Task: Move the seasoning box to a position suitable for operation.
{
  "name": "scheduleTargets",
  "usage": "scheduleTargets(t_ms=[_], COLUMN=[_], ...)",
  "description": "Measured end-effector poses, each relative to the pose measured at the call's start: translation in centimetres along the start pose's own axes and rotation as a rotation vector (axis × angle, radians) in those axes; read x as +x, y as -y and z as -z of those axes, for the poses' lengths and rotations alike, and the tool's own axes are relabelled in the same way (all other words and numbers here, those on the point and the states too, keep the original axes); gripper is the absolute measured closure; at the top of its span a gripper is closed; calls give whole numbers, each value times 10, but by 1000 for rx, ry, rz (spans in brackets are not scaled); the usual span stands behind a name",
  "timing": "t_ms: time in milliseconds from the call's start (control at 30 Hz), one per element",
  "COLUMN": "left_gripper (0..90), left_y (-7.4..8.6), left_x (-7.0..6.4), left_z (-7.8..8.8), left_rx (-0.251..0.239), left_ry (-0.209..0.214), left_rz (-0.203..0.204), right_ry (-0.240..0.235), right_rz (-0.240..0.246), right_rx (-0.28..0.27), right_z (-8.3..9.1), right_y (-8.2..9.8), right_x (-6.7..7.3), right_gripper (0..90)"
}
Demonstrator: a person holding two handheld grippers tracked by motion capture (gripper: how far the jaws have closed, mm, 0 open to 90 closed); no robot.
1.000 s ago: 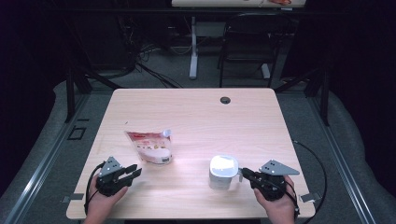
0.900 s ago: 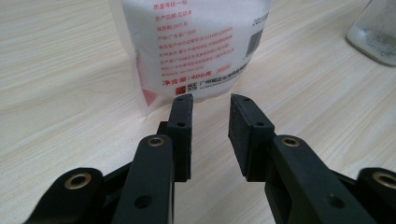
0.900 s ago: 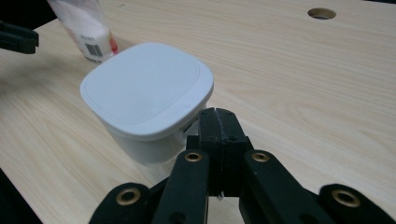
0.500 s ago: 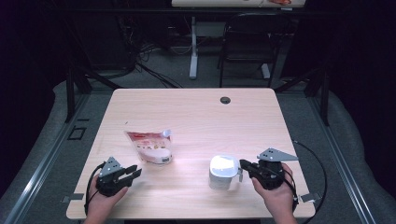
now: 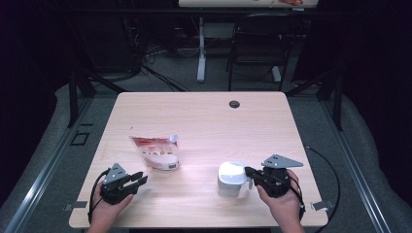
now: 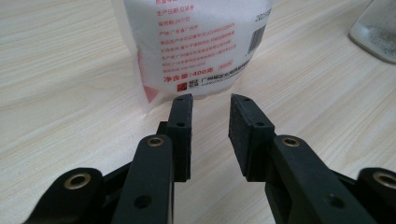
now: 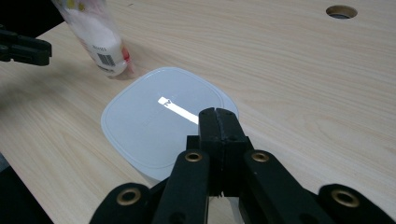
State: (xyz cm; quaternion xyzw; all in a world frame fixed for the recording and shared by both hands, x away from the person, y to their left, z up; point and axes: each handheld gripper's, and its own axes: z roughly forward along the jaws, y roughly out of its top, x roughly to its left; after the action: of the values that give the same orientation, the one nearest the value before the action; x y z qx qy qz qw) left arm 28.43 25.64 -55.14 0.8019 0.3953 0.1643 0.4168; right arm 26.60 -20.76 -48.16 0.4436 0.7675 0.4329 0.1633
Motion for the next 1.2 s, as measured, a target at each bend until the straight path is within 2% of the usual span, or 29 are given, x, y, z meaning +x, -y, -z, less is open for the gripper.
scheduleTargets(t_ms=[567,1200], left_gripper=[703,703], left_y=[0,0], left_x=[0,-1], left_z=[0,0], left_rx=[-1,-3], left_ry=[1,6], left_rz=[6,1], right_ry=[-3,-40], right_rz=[-9,-80], right_rx=[-19,-53], right_z=[0,1], right_y=[3,9], right_x=[-2,-10], right_gripper=[900,900])
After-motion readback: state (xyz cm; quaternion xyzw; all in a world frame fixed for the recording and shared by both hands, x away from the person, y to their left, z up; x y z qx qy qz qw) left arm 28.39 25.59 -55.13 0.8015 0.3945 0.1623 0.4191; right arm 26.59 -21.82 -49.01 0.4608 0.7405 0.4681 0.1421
